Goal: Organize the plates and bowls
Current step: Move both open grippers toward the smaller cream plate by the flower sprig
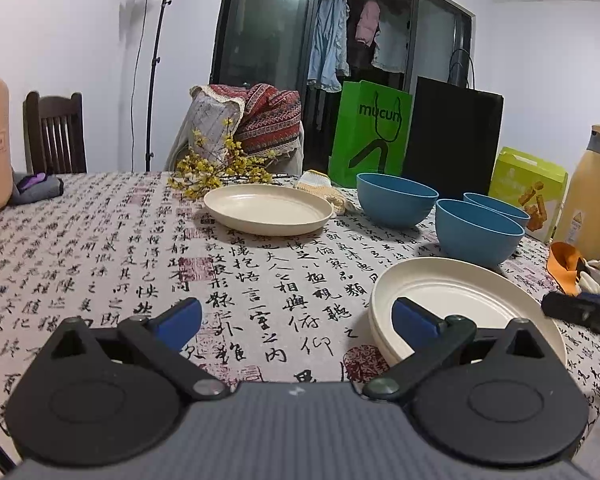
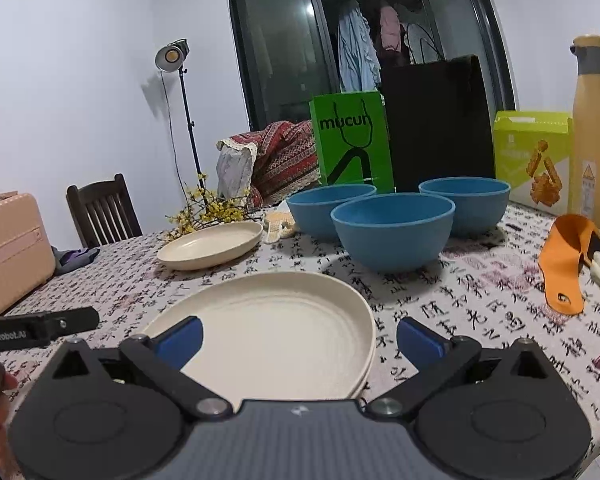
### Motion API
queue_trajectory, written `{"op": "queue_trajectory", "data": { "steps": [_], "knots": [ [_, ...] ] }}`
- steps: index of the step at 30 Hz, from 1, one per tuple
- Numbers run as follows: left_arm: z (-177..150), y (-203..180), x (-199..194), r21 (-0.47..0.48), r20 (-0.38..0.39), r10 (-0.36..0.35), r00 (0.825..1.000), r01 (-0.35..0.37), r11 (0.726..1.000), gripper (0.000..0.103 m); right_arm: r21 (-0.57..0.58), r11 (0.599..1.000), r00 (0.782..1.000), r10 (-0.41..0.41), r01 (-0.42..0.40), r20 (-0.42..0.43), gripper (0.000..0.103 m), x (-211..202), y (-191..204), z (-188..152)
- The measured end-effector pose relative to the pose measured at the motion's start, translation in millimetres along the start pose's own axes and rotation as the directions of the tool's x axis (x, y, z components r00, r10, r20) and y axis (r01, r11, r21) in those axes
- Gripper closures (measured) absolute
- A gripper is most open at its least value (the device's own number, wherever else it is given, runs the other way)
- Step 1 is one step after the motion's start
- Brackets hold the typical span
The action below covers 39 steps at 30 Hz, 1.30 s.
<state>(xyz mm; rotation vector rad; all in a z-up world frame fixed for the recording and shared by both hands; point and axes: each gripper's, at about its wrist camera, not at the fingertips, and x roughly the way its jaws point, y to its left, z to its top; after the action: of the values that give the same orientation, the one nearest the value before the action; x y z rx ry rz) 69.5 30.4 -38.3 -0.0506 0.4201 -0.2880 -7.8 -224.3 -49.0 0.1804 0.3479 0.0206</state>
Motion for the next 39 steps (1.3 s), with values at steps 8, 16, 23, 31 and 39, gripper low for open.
{"op": "queue_trajectory", "data": {
  "steps": [8,16,23,31,39],
  "knots": [
    [14.5,-13.6,-22.0,0.070,0.060,-0.045,0.997,0.040,0.997,0.000,-0.032,0.999,0.999,-0.006,0.007,0.046,0.000,-12.6,7.9,23.5],
    [42.2,-9.4,-38.8,0.072,0.067,-0.084,0.994,0.079,0.994,0.000,-0.039,0.999,1.000,-0.016,0.016,0.012,0.000,-7.7,11.2,47.7],
    [58.3,6.8,-53.7,0.031,0.050,-0.072,0.996,0.070,0.997,0.000,-0.035,0.999,1.000,-0.018,0.018,-0.006,0.000,-7.3,16.6,66.0],
    [82.1,27.1,-71.6,0.000,0.044,-0.028,0.999,0.028,1.000,0.000,-0.050,0.999,1.000,0.001,-0.002,-0.014,0.000,-5.6,29.5,85.2],
    [109.5,22.6,-56.5,-0.016,0.029,0.044,0.999,-0.044,0.999,0.000,-0.048,0.999,0.999,0.021,-0.023,-0.031,0.000,-0.1,43.5,103.9]
  ]
}}
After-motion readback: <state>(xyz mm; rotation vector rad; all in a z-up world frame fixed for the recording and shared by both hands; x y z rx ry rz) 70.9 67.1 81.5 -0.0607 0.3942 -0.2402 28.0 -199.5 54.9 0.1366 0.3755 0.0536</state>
